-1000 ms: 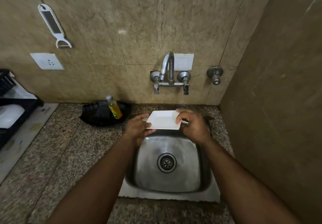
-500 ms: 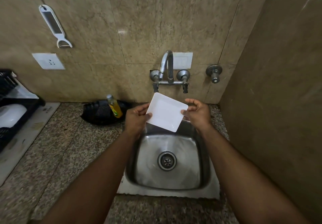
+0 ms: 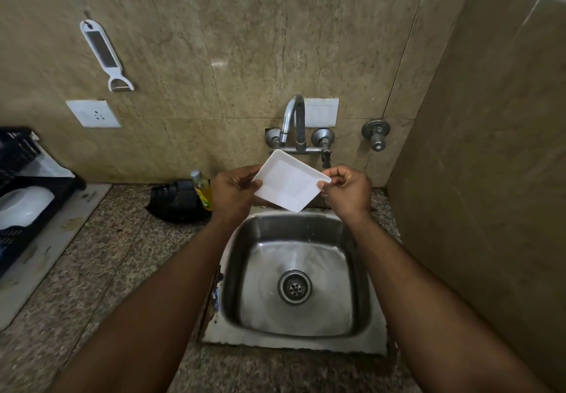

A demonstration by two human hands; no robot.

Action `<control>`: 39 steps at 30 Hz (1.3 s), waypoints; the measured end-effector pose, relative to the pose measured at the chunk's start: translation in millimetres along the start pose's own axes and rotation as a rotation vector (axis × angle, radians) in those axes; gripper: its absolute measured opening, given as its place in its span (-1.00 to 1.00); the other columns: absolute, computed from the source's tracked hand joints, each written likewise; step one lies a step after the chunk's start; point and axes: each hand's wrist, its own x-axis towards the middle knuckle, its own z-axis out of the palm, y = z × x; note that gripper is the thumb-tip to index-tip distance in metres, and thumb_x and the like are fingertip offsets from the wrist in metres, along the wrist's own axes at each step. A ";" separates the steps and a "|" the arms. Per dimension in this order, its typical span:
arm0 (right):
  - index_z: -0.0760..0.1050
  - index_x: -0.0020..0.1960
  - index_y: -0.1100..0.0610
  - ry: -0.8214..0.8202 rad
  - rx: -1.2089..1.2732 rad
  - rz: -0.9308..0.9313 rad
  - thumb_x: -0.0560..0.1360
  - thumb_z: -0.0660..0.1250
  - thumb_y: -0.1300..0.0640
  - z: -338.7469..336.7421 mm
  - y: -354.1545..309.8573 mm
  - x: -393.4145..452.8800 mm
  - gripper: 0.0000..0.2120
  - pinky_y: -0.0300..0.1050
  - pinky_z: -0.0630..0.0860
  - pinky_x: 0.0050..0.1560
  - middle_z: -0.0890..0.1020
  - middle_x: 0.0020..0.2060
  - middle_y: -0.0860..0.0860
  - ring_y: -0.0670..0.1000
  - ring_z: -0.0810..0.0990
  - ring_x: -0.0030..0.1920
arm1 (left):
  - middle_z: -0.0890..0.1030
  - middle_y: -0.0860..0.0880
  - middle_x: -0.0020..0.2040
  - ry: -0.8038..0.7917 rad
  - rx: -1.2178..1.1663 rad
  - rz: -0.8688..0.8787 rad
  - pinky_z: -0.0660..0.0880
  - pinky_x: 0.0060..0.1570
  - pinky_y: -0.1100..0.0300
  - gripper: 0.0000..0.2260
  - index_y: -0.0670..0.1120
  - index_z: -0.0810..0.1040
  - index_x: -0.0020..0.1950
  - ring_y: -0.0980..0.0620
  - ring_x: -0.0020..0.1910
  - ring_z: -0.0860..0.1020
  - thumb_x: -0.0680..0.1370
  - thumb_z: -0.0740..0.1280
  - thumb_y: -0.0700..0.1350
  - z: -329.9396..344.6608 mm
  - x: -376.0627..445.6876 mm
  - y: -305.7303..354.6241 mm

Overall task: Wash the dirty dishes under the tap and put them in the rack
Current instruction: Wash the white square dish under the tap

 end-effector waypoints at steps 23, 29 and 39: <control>0.64 -0.18 -0.11 0.056 0.040 -0.227 0.38 0.54 0.27 -7.5 -73.1 8.3 -0.73 0.08 0.71 -0.19 0.72 -0.23 -0.11 -0.03 0.72 -0.21 | 0.73 0.04 0.06 0.114 0.003 0.307 0.62 0.10 0.25 -0.66 -0.15 0.70 0.20 0.17 0.03 0.71 0.49 0.44 -0.42 -29.8 12.9 63.7; 0.64 -0.13 -0.07 0.066 -0.014 -0.216 0.39 0.53 0.28 1.3 -52.5 4.2 -0.75 -0.14 0.66 -0.19 0.71 -0.23 -0.15 -0.13 0.68 -0.22 | 0.74 0.03 0.08 0.085 -0.009 0.255 0.63 0.12 0.18 -0.66 -0.15 0.70 0.21 0.09 0.07 0.71 0.49 0.44 -0.42 -27.7 11.2 38.6; 0.64 -0.17 0.08 -0.250 -0.157 0.205 0.43 0.52 0.29 41.1 28.5 -24.2 -0.86 0.13 0.69 -0.28 0.73 -0.28 0.07 0.03 0.66 -0.38 | 0.75 -0.06 -0.04 0.033 0.076 -0.240 0.66 0.10 -0.14 -0.64 -0.16 0.72 0.15 0.03 -0.11 0.71 0.42 0.49 -0.45 -41.4 -36.8 -77.4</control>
